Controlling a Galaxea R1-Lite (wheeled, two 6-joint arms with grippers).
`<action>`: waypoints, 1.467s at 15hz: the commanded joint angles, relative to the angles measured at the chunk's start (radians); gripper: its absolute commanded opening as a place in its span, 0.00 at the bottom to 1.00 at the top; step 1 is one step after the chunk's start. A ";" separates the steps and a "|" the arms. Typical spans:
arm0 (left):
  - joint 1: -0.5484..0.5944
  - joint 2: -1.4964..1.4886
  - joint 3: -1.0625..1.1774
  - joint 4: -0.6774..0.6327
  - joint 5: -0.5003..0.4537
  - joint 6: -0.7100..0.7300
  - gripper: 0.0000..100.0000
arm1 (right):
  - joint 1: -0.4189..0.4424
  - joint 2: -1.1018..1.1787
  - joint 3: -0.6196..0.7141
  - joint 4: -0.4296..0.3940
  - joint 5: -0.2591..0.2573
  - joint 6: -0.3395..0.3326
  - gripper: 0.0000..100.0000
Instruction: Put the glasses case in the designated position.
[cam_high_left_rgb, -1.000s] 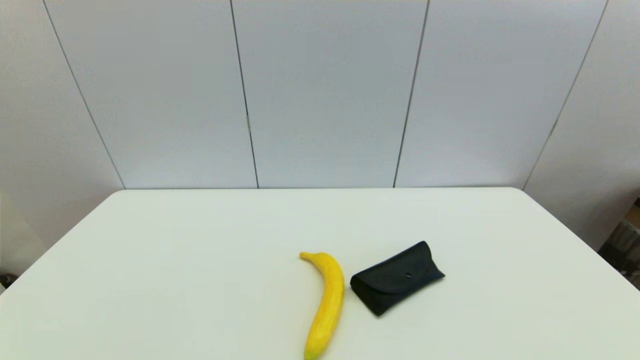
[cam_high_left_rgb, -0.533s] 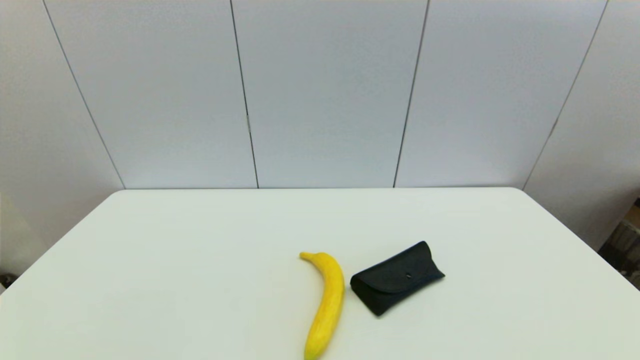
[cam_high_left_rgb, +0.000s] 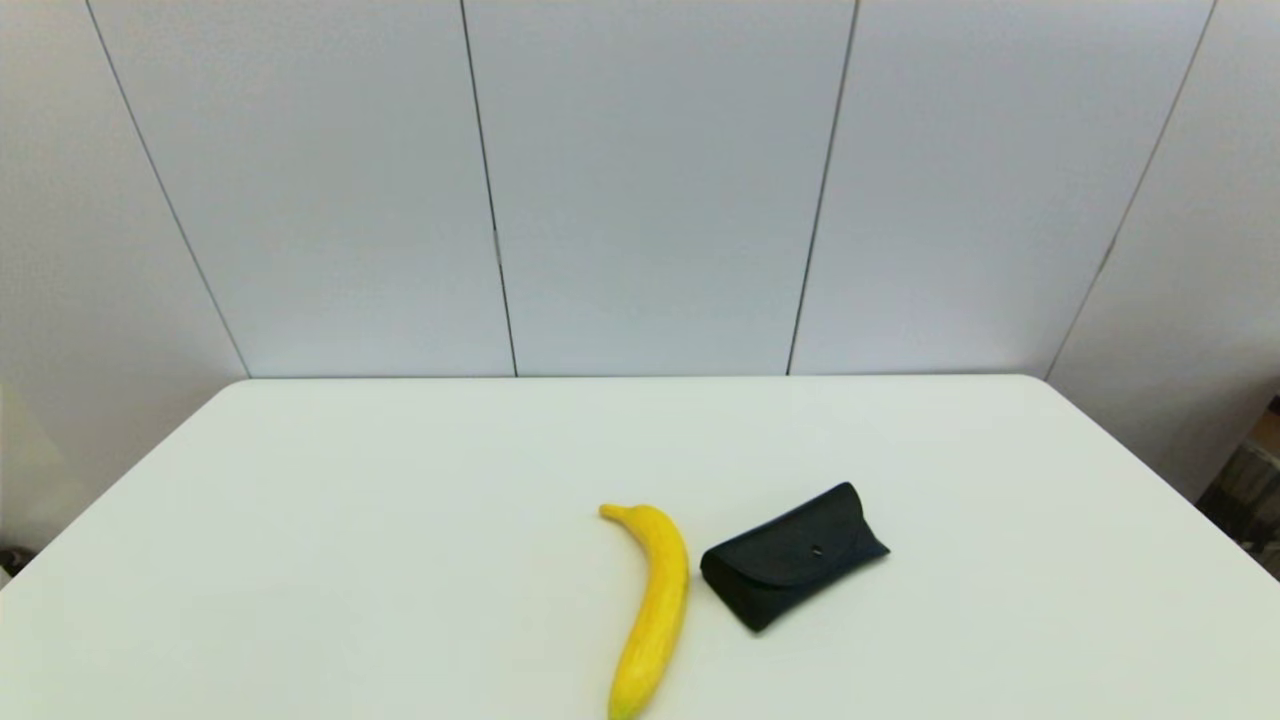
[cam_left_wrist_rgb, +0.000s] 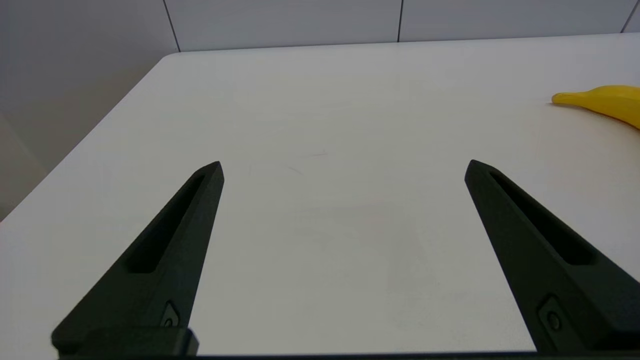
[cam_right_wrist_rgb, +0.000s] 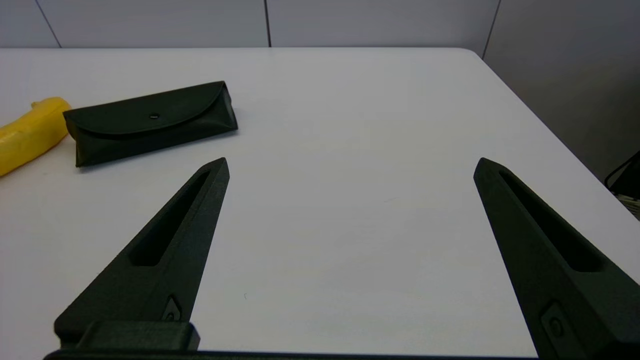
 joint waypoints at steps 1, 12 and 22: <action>0.000 0.002 0.000 -0.001 -0.001 0.000 1.00 | 0.000 0.001 0.000 0.000 0.000 0.000 1.00; 0.000 0.002 0.000 -0.001 -0.001 0.000 1.00 | 0.000 0.001 0.000 0.000 0.000 0.000 1.00; 0.000 0.002 0.000 -0.001 -0.001 0.000 1.00 | 0.000 0.001 0.000 0.000 -0.007 0.002 1.00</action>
